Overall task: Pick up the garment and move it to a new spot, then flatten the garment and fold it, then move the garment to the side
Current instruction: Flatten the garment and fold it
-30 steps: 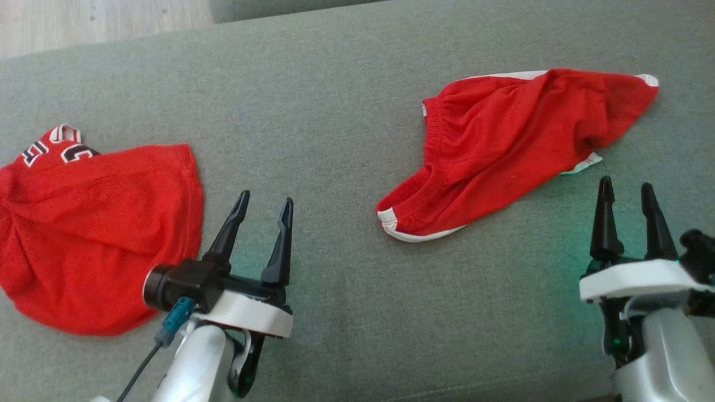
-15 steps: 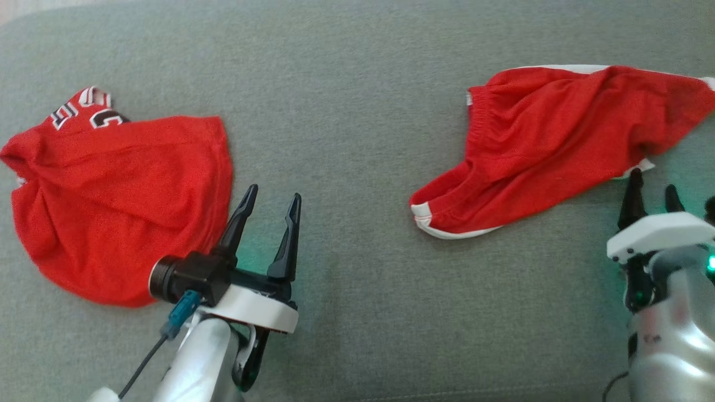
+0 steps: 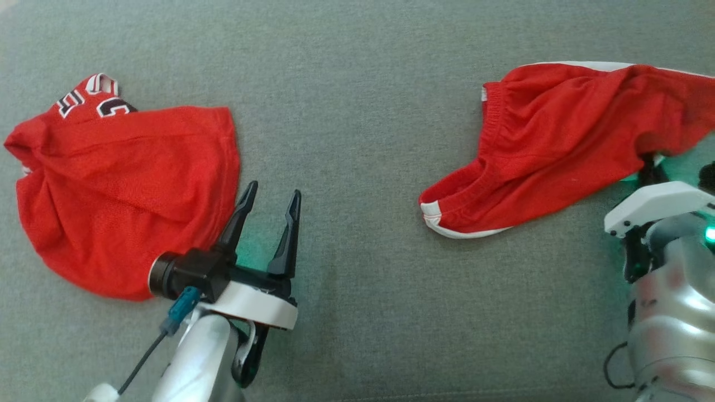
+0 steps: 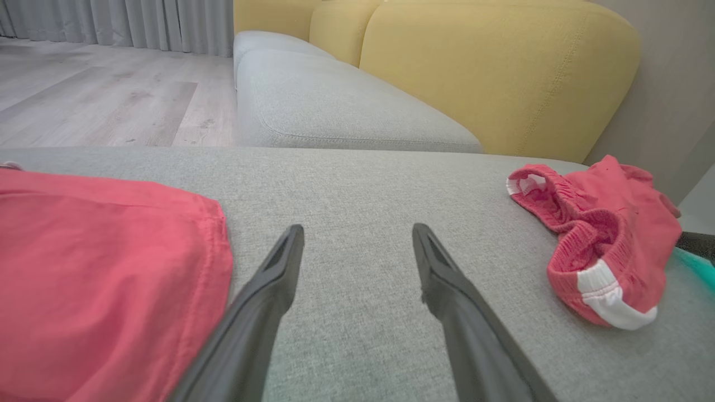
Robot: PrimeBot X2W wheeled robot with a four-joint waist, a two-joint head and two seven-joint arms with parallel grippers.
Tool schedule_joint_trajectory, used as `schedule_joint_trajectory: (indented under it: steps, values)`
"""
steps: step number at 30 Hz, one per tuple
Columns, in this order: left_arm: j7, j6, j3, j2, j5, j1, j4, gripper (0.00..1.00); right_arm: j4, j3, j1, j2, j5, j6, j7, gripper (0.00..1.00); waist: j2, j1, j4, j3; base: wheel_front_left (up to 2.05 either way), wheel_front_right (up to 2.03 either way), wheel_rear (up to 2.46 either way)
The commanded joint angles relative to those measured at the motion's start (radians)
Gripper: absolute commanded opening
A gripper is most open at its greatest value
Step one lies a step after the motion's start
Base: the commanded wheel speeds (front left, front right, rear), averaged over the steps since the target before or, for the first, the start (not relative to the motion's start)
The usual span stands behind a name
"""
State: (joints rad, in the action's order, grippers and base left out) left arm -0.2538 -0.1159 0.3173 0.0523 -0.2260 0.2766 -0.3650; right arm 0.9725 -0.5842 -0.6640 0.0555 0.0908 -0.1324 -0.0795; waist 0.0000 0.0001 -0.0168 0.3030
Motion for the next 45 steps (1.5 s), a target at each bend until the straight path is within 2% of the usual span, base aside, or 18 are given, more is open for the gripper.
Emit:
schedule_joint_trajectory:
  steps: [1, 10, 15, 21, 28, 29, 30, 33, 37, 38, 41, 45]
  values:
    - [-0.008, -0.003, -0.036, 0.004, 0.01, 0.03, 0.025, 1.0, 0.0, 0.016, 0.003, -0.005, 0.013, 0.002, -0.002, 0.0, 0.0, -0.0001, -0.005, -0.005, 0.0, 0.0, 0.0]
    - [-0.008, -0.002, -0.059, 0.002, -0.004, 0.0, 0.022, 1.0, -0.046, -0.05, 0.09, -0.005, 0.073, 0.002, -0.021, 0.0, 0.0, -0.0001, -0.06, -0.093, 0.0, 0.0, 0.0]
    - [-0.008, 0.002, -0.047, -0.001, -0.023, -0.022, 0.029, 1.0, -0.132, -0.073, 0.153, -0.005, 0.068, 0.002, 0.039, 0.0, 0.0, -0.0001, -0.071, -0.139, 0.0, 0.0, 0.0]
    - [-0.008, 0.017, -0.028, -0.002, -0.046, -0.041, 0.039, 1.0, -0.236, -0.062, 0.231, -0.005, 0.021, 0.002, 0.131, 0.0, 0.0, -0.0001, -0.068, -0.169, 0.0, 0.0, 0.0]
    - [-0.008, 0.026, -0.025, -0.002, -0.052, -0.052, 0.047, 1.0, -0.356, -0.038, 0.303, -0.005, -0.011, 0.002, 0.188, 0.0, 0.0, -0.0001, -0.057, -0.187, 0.0, 0.0, 0.0]
    - [-0.008, 0.027, -0.025, -0.002, -0.052, -0.054, 0.048, 1.0, -0.373, -0.027, 0.31, -0.005, -0.013, 0.002, 0.187, 0.47, 0.0, -0.0001, -0.056, -0.189, 0.0, 0.0, 0.0]
    - [-0.008, 0.027, -0.025, -0.002, -0.052, -0.056, 0.048, 1.0, -0.389, -0.012, 0.316, -0.005, -0.019, 0.002, 0.184, 1.0, 0.0, -0.0001, -0.054, -0.19, 0.0, 0.0, 0.0]
    - [-0.008, 0.027, -0.024, -0.002, -0.05, -0.058, 0.048, 1.0, -0.448, 0.049, 0.325, -0.005, -0.061, 0.002, 0.144, 1.0, 0.0, -0.0001, -0.05, -0.195, 0.0, 0.0, 0.0]
    - [-0.008, 0.026, -0.024, -0.002, -0.048, -0.06, 0.05, 1.0, -0.559, 0.235, 0.352, -0.005, -0.143, 0.002, 0.047, 1.0, 0.0, -0.0001, -0.043, -0.197, 0.0, 0.0, 0.0]
    - [-0.008, 0.026, -0.024, -0.002, -0.048, -0.06, 0.05, 1.0, -0.559, 0.235, 0.352, -0.005, -0.143, 0.002, 0.047, 1.0, 0.0, -0.0001, -0.043, -0.197, 0.0, 0.0, 0.0]
    - [-0.008, 0.025, -0.021, -0.002, -0.044, -0.061, 0.049, 1.0, -0.646, 0.406, 0.396, -0.005, -0.216, 0.002, 0.002, 1.0, 0.0, -0.0001, -0.034, -0.199, 0.0, 0.0, 0.0]
    - [-0.008, 0.025, -0.018, -0.002, -0.043, -0.059, 0.049, 1.0, -0.722, 0.612, 0.47, -0.005, -0.275, 0.002, 0.008, 1.0, 0.0, -0.0001, -0.015, -0.197, 0.0, 0.0, 0.0]
